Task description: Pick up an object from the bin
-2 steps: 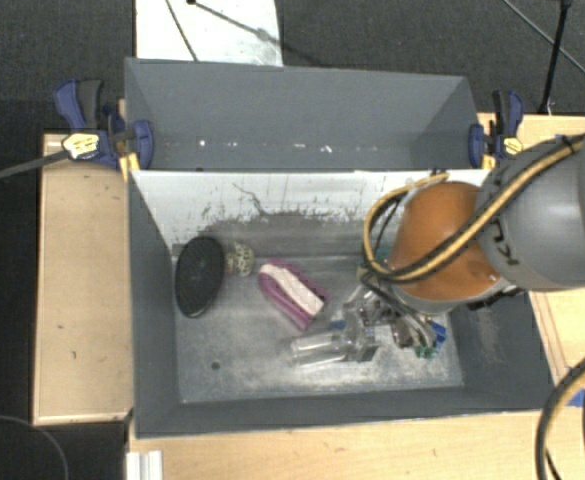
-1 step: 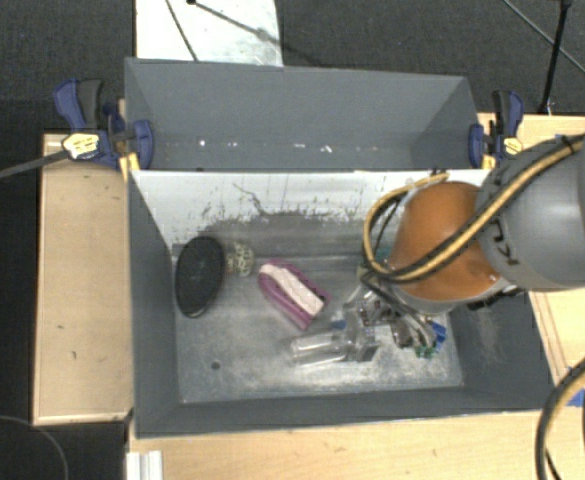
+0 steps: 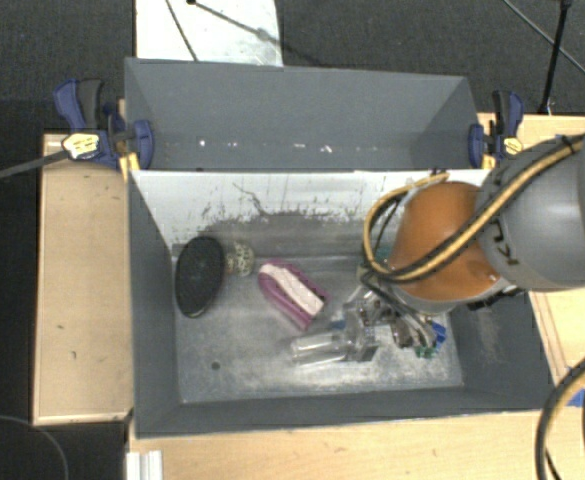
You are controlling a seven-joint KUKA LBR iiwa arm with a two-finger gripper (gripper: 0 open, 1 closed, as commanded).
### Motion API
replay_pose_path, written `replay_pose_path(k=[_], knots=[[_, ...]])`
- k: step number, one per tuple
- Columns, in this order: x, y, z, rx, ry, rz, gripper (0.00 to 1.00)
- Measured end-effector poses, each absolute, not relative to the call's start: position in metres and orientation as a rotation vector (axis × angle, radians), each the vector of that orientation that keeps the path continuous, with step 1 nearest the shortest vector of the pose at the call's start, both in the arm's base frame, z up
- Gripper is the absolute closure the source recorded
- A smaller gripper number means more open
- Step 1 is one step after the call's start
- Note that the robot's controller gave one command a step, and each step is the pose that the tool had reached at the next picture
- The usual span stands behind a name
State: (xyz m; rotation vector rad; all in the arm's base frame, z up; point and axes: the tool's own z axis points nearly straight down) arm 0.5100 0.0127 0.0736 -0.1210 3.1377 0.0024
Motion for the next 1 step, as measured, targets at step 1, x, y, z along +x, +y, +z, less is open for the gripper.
replay_pose_path(k=[1], knots=[[0.495,-0.0009,0.0709,-0.177,3.134,0.001,1.0]])
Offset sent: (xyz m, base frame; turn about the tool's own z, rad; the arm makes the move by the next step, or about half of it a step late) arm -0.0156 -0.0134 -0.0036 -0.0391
